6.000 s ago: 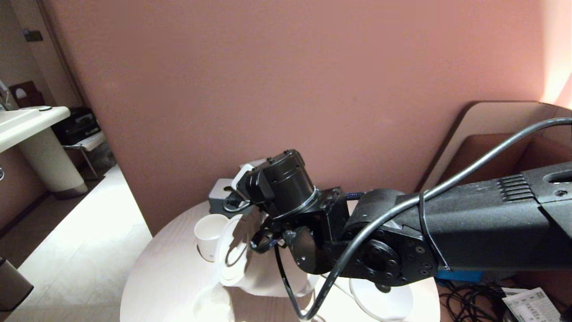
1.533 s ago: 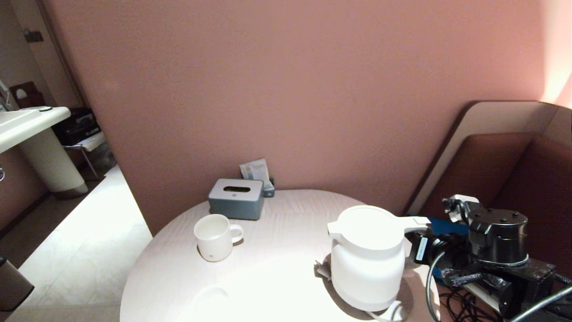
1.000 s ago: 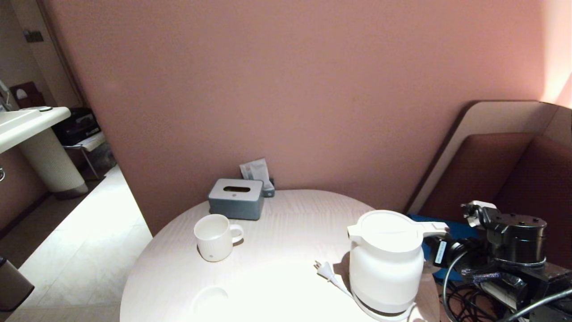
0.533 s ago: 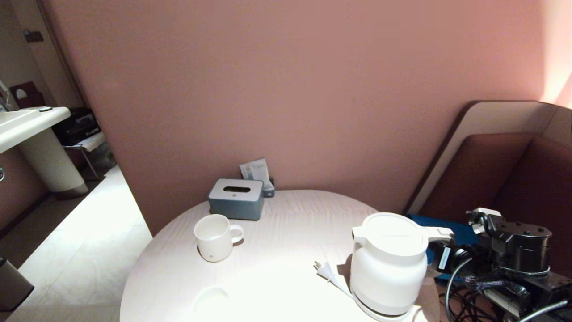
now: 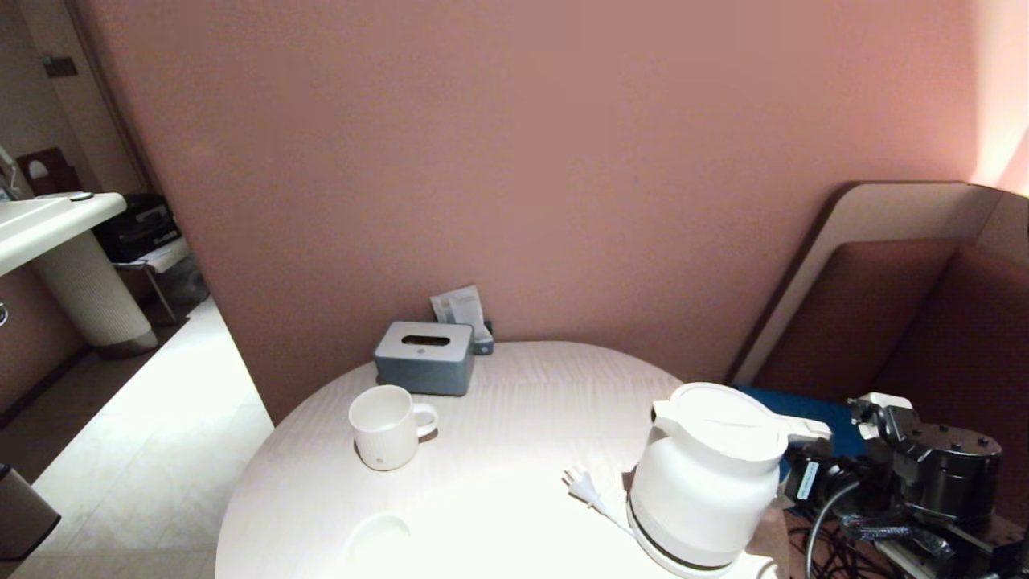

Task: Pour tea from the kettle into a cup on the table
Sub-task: Put down the kettle on the table

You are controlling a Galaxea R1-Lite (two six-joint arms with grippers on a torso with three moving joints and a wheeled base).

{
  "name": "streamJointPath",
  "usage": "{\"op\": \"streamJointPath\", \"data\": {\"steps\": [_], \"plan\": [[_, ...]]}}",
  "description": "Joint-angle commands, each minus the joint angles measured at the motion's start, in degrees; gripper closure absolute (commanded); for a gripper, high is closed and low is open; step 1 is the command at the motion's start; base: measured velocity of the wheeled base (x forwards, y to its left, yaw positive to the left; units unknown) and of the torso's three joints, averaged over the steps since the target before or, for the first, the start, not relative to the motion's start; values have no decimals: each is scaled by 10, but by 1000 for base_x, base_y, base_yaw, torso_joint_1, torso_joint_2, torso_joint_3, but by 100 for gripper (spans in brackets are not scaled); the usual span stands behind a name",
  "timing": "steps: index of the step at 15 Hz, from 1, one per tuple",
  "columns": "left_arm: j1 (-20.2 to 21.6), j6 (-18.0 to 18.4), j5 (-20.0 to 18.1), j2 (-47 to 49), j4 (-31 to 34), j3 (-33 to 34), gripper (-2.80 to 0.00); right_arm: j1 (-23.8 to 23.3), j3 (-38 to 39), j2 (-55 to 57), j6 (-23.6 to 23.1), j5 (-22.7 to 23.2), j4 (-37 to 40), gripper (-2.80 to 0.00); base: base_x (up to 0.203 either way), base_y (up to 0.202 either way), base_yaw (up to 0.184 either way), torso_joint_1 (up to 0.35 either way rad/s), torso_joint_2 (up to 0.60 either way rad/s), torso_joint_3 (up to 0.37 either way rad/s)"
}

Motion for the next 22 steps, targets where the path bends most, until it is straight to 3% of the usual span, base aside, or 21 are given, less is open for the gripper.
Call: {"op": "streamJointPath", "data": {"steps": [1,11,22], "plan": [[0,0,0,1,0,0,0,-7,3,10,0,6,-3,0,0,0,0,0,0,0],[0,0,0,1,0,0,0,1,19,-5,-13,41,-3,0,0,0,0,0,0,0],[0,0,0,1,0,0,0,4,17,0,-21,39,-3,0,0,0,0,0,0,0]]}}
